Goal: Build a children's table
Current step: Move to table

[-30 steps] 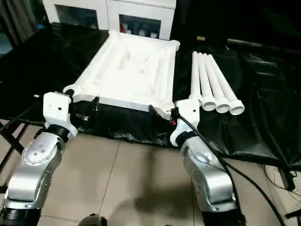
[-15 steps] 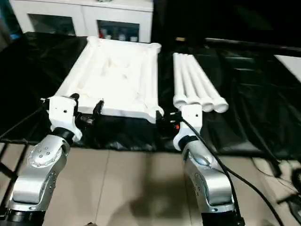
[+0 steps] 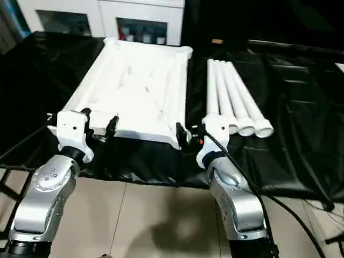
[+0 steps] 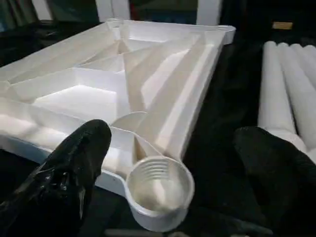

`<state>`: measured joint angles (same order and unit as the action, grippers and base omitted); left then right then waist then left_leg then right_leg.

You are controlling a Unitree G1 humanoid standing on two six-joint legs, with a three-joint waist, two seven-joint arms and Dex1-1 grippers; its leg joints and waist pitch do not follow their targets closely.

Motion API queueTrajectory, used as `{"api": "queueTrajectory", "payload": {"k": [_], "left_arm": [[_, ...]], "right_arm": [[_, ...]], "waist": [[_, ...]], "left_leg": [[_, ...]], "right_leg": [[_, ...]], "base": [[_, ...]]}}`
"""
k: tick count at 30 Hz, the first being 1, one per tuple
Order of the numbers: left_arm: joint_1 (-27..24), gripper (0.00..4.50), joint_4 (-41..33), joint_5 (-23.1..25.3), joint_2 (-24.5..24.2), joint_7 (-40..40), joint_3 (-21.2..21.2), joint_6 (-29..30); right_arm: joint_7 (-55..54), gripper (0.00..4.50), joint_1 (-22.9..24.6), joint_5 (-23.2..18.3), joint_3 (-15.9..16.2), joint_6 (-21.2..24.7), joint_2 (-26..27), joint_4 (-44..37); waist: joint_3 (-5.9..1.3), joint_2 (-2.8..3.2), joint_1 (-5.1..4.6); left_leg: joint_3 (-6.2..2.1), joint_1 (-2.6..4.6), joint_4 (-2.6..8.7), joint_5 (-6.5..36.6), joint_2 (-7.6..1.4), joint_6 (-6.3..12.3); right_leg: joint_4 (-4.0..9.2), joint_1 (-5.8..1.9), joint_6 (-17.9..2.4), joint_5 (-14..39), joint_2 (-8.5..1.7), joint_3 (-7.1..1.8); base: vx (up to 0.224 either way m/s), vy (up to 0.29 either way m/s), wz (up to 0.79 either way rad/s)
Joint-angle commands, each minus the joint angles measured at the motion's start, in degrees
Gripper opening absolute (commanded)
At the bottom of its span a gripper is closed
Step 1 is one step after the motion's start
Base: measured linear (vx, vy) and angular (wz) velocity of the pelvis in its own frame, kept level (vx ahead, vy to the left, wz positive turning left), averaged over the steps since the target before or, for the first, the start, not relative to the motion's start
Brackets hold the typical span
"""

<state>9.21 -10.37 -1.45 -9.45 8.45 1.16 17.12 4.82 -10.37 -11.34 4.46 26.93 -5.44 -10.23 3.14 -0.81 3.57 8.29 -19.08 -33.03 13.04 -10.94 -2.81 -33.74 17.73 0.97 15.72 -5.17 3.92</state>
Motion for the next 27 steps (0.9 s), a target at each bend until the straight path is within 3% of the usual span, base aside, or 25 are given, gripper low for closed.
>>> {"api": "queueTrajectory", "payload": {"k": [1, 6, 7, 10, 13, 16, 20, 24, 27], "left_arm": [[-0.4, 4.07, -1.2, -0.1, -0.1, 0.4, 0.2, 0.7], [0.1, 4.07, -1.3, -0.5, 0.1, 0.6, 0.2, 1.3], [0.2, 4.07, -1.3, -0.6, 0.2, 0.7, 0.2, 1.4], [0.4, 4.07, -1.2, -0.5, 0.2, 0.6, 0.4, 1.5], [0.5, 4.07, -1.0, -0.6, 0.3, 0.8, 0.5, 1.4], [0.4, 4.07, -1.1, -0.5, 0.3, 0.8, 0.6, 1.5], [0.5, 4.07, -1.1, -0.5, 0.3, 0.8, 0.6, 1.7], [0.7, 4.07, -1.0, -0.4, 0.3, 1.0, 0.7, 1.7], [0.8, 4.07, -0.9, -0.4, 0.3, 1.1, 0.8, 1.6]], "right_arm": [[0.0, 4.50, -0.1, 0.7, -0.1, 0.6, 0.1, -1.0], [0.0, 4.50, -0.1, 0.5, -0.4, 0.5, 0.2, -1.0], [0.0, 4.50, -0.1, 0.5, -0.5, 0.5, 0.2, -1.0], [-0.1, 4.50, -0.2, 0.5, -0.6, 0.5, 0.2, -1.0], [-0.2, 4.50, -0.2, 0.7, -0.7, 0.5, 0.3, -1.0], [-0.2, 4.50, -0.3, 0.9, -0.6, 0.6, 0.2, -1.1], [-0.2, 4.50, -0.4, 0.9, -0.6, 0.7, 0.2, -1.1], [-0.1, 4.50, -0.5, 0.9, -0.6, 0.6, 0.2, -1.0], [-0.2, 4.50, -0.4, 1.0, -0.6, 0.5, 0.3, -1.0]], "waist": [[-4.59, 0.25, 0.46], [-4.19, 0.79, 0.37], [-3.89, 0.99, 0.29], [-3.90, 0.93, 0.29], [-3.72, 1.10, 0.07], [-4.18, 1.07, 0.13], [-4.74, 1.09, 0.20], [-4.79, 0.96, 0.28], [-4.81, 1.30, 0.18]], "left_leg": [[0.86, 0.29, 1.96, -7.5, 0.78, 14.13], [0.58, 0.95, 2.65, -3.4, -0.05, 10.77], [0.60, 1.05, 3.03, -0.3, -0.24, 9.09], [0.80, 1.09, 3.41, 3.4, -0.15, 6.09], [0.72, 1.55, 3.77, 6.3, -0.33, 4.56], [0.63, 1.48, 3.59, 4.3, -0.05, 5.03], [0.36, 1.17, 2.97, -2.1, 0.56, 8.58], [0.33, 0.93, 2.63, -4.3, 0.77, 10.46], [0.11, 1.40, 2.57, -5.5, 0.65, 11.46]], "right_leg": [[1.75, -4.08, -13.9, -7.4, 0.07, -1.22], [2.16, -3.71, -13.4, -2.3, -0.01, -0.88], [2.57, -3.84, -13.2, 0.4, -0.24, -0.88], [3.20, -4.47, -12.4, 3.3, -0.38, -1.12], [3.63, -4.54, -11.9, 5.8, -0.37, -1.05], [3.49, -5.01, -11.4, 3.1, -0.23, -1.09], [2.90, -5.31, -10.4, -3.0, 0.23, -0.85], [2.74, -5.44, -10.4, -3.8, 0.33, -0.81], [2.54, -5.10, -10.7, -3.7, 0.44, -0.59]], "base": [[0.000, 0.000, 0.00], [0.000, 0.000, 0.00], [0.000, 0.000, 0.00], [0.000, 0.000, 0.00], [0.000, 0.000, 0.00], [0.000, 0.000, 0.00], [0.000, 0.000, 0.00], [0.000, 0.000, 0.00], [0.000, 0.000, 0.00]]}}
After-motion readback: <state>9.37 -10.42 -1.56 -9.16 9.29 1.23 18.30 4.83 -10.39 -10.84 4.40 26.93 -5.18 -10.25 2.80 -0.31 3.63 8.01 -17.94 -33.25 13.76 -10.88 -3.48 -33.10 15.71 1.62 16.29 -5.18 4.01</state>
